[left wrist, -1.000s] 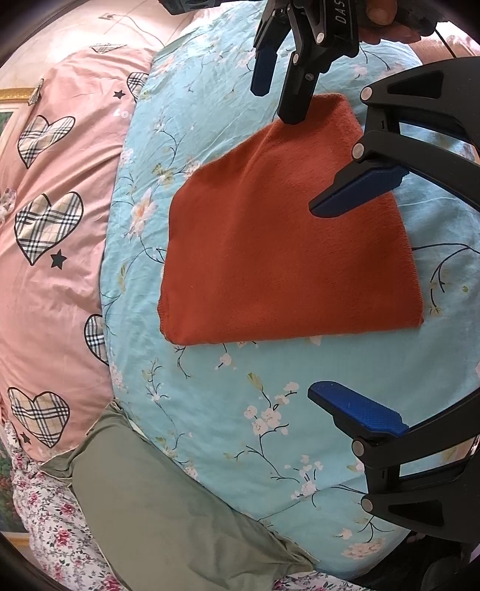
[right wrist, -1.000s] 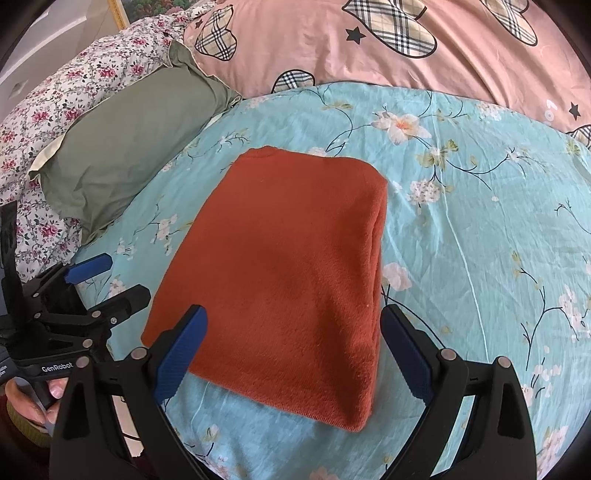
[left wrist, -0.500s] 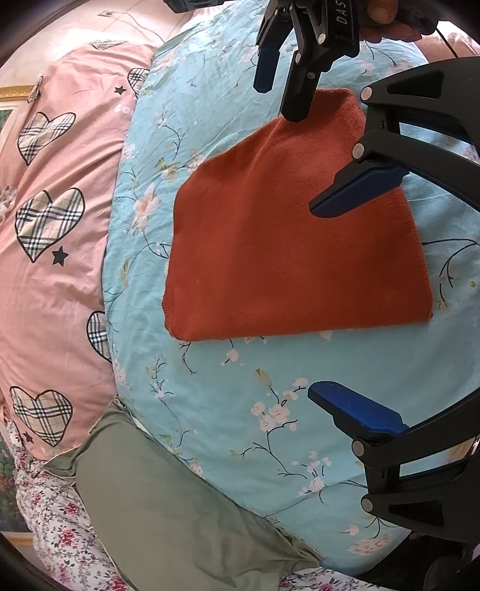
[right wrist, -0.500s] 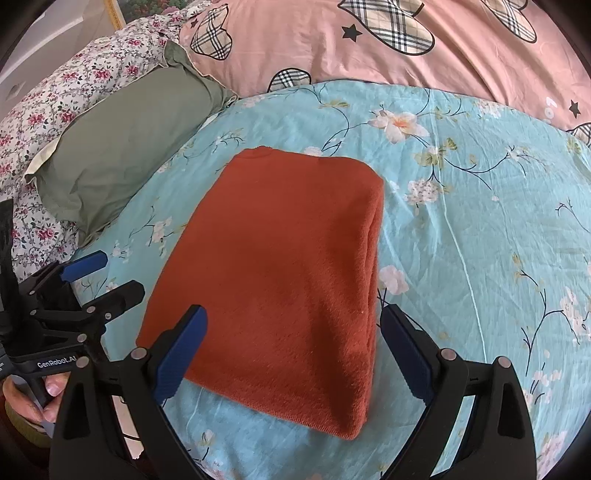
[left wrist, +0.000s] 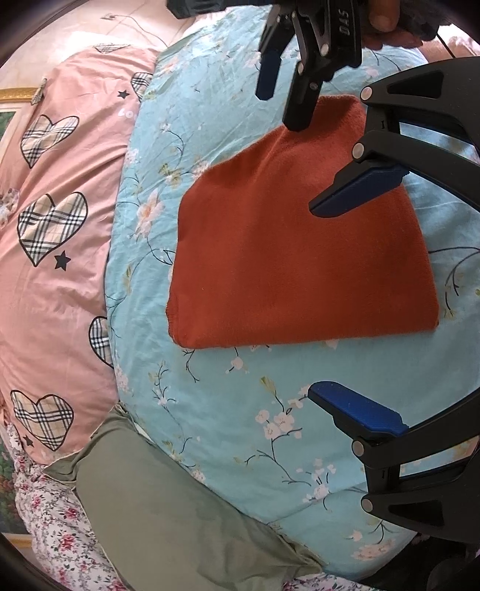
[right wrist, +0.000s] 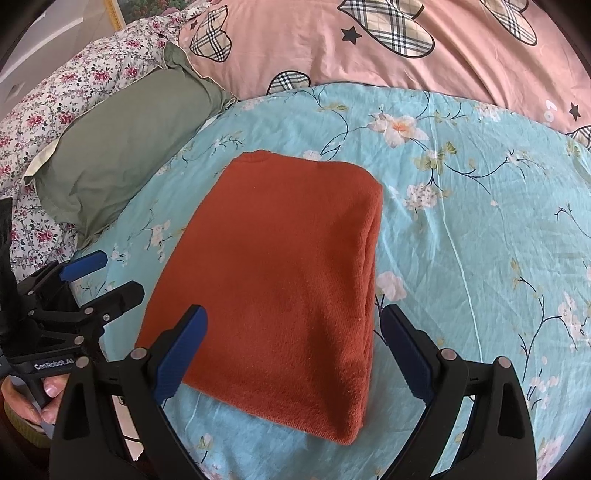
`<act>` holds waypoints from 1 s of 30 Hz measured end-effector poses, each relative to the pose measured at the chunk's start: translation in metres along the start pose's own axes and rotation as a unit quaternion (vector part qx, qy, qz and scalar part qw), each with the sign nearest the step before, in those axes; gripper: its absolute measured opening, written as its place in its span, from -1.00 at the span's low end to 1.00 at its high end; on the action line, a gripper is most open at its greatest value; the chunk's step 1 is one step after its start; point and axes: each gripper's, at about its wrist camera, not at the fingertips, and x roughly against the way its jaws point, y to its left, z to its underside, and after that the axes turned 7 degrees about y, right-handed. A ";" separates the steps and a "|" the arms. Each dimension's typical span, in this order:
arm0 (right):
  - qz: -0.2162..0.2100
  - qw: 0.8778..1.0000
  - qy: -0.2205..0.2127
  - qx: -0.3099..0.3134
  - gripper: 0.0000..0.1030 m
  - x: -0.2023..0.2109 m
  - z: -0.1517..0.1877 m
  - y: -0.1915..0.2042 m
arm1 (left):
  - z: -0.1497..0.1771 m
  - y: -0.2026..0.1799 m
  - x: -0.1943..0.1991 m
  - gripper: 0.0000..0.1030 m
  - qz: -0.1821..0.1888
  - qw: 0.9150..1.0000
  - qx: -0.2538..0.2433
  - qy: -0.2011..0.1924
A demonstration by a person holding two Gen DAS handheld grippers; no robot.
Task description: Fold small clothes
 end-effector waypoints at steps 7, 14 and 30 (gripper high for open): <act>0.004 1.000 0.001 -0.008 0.84 -0.003 -0.001 -0.007 | -0.005 0.004 0.001 0.77 -0.001 1.000 0.011 -0.007; 0.003 1.000 -0.001 -0.010 0.84 -0.002 -0.002 -0.008 | -0.006 0.004 0.001 0.77 -0.005 1.000 0.011 -0.008; -0.001 1.000 0.000 -0.002 0.84 -0.005 -0.004 -0.001 | -0.004 0.008 -0.001 0.83 -0.007 1.000 0.025 -0.004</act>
